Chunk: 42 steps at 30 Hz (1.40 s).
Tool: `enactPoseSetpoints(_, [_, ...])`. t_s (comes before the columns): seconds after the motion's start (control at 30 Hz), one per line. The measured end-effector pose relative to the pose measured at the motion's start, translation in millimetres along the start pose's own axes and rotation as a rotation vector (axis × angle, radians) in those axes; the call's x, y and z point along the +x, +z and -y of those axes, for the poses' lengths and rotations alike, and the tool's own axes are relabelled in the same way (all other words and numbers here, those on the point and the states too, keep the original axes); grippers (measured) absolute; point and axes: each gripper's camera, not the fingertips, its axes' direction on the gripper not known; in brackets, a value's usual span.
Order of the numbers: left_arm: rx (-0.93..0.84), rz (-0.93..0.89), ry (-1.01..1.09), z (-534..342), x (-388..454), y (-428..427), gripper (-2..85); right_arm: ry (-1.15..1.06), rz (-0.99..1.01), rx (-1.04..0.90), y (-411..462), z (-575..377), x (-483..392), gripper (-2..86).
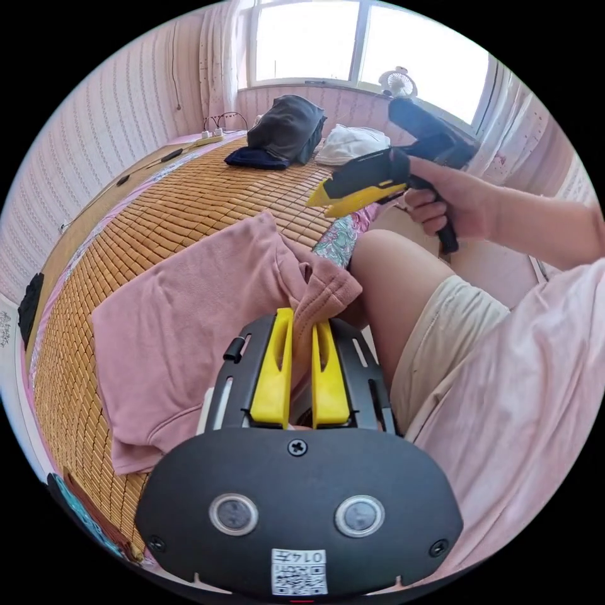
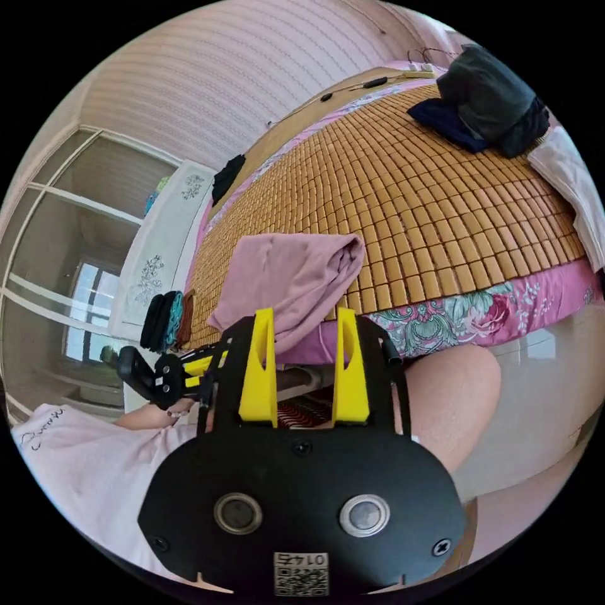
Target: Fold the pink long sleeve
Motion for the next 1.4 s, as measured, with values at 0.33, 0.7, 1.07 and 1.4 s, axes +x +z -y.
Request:
enactPoseSetpoints(0.33, [0.079,-0.082,-0.097,-32,-30,-42,4.7,0.396,0.517,0.13,43,-1,89,5.5])
enactPoseSetpoints(0.7, [0.31,-0.255,-0.151,-31,-65,-80,4.8,-0.153,0.221,0.12,-61,67,-51,3.1])
enactPoseSetpoints(1.07, [0.116,-0.029,-0.661,-119,-173,-53,5.5,-0.453,-0.09,-0.354,188,194,-247,5.6])
enactPoseSetpoints(1.4, [0.002,0.008,-0.801,-150,-211,-49,0.9,-0.666,-0.221,-0.324,215,229,-358,1.7])
